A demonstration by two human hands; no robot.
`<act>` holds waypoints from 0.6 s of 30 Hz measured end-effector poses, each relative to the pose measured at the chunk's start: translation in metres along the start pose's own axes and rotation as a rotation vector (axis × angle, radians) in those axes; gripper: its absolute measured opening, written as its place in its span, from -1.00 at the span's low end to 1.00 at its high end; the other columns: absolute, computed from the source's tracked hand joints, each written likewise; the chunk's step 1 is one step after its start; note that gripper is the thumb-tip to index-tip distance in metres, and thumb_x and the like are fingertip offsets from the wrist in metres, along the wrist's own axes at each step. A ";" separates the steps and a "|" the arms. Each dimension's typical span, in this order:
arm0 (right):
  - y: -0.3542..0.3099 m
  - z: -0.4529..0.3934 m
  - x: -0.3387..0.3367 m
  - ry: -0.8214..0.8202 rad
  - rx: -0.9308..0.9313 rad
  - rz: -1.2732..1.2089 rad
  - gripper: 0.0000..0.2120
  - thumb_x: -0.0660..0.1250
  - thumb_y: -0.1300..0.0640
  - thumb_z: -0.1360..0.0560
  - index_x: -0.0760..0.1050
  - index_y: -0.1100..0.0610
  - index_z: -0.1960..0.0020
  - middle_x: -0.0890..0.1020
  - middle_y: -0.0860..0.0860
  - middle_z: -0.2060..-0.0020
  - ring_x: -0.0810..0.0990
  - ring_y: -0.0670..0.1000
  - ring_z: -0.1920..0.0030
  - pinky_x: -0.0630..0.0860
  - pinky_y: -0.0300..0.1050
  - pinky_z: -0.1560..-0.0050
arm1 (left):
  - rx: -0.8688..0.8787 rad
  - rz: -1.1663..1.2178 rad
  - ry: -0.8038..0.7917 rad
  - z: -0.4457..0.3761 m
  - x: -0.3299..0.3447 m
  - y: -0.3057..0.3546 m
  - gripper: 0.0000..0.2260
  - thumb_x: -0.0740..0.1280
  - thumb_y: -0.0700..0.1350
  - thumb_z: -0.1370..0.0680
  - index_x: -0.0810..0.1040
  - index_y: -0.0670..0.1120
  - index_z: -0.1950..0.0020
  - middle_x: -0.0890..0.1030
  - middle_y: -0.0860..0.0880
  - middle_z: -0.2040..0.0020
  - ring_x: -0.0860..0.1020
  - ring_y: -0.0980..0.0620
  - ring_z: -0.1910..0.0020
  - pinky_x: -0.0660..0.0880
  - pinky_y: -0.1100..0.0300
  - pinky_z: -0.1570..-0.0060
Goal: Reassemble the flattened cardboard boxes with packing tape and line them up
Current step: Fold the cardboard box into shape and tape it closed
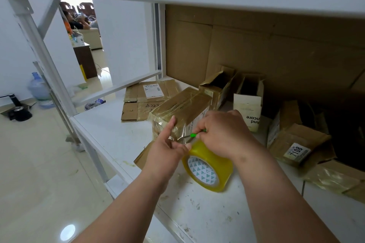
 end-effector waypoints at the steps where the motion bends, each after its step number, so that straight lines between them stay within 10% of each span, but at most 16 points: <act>1: -0.001 0.000 0.001 -0.001 -0.002 -0.002 -0.82 0.29 -0.04 -0.57 0.61 -0.18 -0.13 0.55 -0.14 -0.11 0.50 -0.06 -0.20 0.19 -0.05 -0.24 | -0.004 0.008 -0.002 0.000 0.001 0.001 -0.28 0.46 -0.27 -0.49 0.27 0.22 -0.51 0.52 -0.12 0.28 0.52 0.12 0.27 0.49 0.35 0.18; 18: -0.002 -0.009 0.012 -0.006 0.001 -0.003 -0.82 0.31 -0.02 -0.56 0.61 -0.15 -0.12 0.57 -0.15 -0.20 0.45 -0.09 -0.32 0.20 0.00 -0.31 | -0.028 -0.013 -0.011 0.002 0.001 0.004 -0.29 0.45 -0.28 -0.49 0.27 0.18 -0.52 0.57 -0.05 0.31 0.60 0.21 0.29 0.49 0.21 -0.02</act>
Point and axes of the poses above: each hand's wrist, its own z-axis away from the middle knuckle, its own x-axis out of the palm, y = z × x, the point moved 8 cm from there along -z, towards the middle knuckle
